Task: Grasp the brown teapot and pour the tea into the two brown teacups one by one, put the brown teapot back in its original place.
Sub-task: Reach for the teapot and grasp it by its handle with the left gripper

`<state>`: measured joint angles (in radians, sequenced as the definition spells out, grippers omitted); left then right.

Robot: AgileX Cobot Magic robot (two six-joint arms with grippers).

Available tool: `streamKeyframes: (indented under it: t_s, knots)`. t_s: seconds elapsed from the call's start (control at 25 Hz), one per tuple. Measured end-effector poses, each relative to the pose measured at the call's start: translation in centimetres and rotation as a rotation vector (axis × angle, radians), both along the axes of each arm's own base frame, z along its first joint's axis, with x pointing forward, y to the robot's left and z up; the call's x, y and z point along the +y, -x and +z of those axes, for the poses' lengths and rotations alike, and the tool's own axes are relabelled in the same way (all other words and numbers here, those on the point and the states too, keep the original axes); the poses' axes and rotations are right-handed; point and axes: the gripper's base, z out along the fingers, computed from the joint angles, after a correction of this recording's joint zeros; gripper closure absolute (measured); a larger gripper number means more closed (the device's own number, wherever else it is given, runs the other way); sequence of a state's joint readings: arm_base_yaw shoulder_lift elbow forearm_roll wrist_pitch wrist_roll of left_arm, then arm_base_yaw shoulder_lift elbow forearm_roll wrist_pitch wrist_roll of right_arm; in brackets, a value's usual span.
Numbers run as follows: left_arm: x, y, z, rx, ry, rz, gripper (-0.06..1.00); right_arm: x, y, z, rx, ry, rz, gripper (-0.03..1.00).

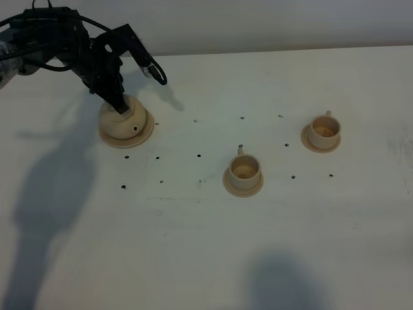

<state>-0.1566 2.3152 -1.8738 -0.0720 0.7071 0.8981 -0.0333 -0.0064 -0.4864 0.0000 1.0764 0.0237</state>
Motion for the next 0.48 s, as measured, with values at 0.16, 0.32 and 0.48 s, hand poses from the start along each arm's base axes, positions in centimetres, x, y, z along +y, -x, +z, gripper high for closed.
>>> streamKeyframes:
  t_s: [0.16, 0.32, 0.48]
  knots:
    - [0.12, 0.28, 0.34, 0.020, -0.014, -0.005, 0.94, 0.00, 0.00, 0.01, -0.001, 0.000, 0.000, 0.99]
    - [0.16, 0.33, 0.36, 0.025, -0.019, -0.006, 0.94, 0.00, 0.00, 0.01, -0.001, 0.000, 0.000, 0.99]
    - [0.34, 0.43, 0.31, 0.036, -0.041, -0.006, 0.94, 0.00, 0.00, 0.01, -0.001, 0.000, 0.000, 0.99]
